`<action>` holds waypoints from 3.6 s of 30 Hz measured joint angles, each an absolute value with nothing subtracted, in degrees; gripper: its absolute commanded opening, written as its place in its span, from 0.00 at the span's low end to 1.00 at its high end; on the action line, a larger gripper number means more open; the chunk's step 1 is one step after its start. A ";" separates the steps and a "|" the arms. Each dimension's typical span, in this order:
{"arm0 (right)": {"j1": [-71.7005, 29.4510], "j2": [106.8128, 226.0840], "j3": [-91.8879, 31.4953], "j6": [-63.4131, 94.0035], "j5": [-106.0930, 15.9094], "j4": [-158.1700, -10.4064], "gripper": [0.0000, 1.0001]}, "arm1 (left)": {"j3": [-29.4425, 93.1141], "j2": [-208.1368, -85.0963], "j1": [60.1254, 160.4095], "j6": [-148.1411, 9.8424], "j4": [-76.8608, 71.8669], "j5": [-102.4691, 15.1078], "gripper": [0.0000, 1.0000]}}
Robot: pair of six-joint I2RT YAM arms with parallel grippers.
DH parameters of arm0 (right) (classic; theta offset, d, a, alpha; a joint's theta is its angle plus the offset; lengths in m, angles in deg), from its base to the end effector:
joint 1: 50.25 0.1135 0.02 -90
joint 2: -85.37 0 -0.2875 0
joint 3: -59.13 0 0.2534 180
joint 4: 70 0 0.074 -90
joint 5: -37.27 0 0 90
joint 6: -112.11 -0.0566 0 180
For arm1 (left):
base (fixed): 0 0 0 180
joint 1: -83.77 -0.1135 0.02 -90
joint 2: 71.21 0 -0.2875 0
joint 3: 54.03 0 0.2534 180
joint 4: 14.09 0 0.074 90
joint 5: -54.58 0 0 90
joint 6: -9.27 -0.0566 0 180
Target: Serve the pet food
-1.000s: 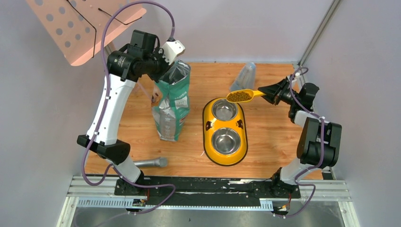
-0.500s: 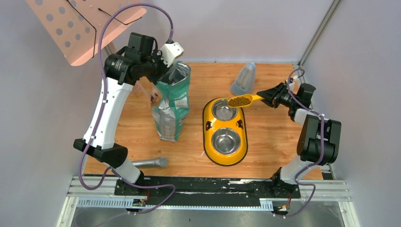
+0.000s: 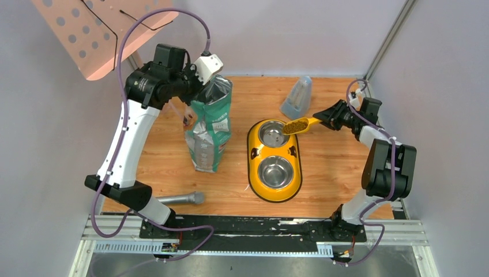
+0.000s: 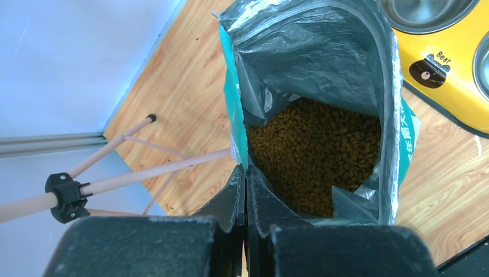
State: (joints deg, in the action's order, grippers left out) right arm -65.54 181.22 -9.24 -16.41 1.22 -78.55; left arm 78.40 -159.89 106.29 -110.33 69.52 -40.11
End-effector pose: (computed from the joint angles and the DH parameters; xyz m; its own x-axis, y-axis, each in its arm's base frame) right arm 0.3602 -0.0510 0.2195 -0.7401 0.5823 -0.3365 -0.0187 0.4824 0.8757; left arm 0.2721 -0.1178 0.4926 -0.2976 0.6563 -0.6933 0.6748 0.6584 0.3336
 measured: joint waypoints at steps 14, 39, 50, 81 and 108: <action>-59.95 180.06 -12.69 -7.78 -5.40 -88.42 0.00 | 76.42 -158.23 106.29 -110.97 68.55 -40.57 0.00; -54.48 177.44 -17.96 2.45 -11.26 -96.97 0.00 | 72.55 -154.98 106.29 -110.62 66.98 -42.01 0.00; -47.99 172.87 -23.14 13.51 -15.83 -101.93 0.00 | 72.52 -154.98 106.29 -110.12 66.92 -42.27 0.00; -30.07 183.47 -72.21 4.00 1.18 -103.81 0.00 | 64.98 -151.79 106.18 -98.38 56.95 -50.51 0.00; -13.56 202.62 -84.18 35.58 -10.87 -127.51 0.00 | 58.43 -148.68 105.92 -92.15 48.95 -53.62 0.00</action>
State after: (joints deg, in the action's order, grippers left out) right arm -13.56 202.62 -84.18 35.58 -10.87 -127.51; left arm 58.43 -148.68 105.92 -92.15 48.95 -53.62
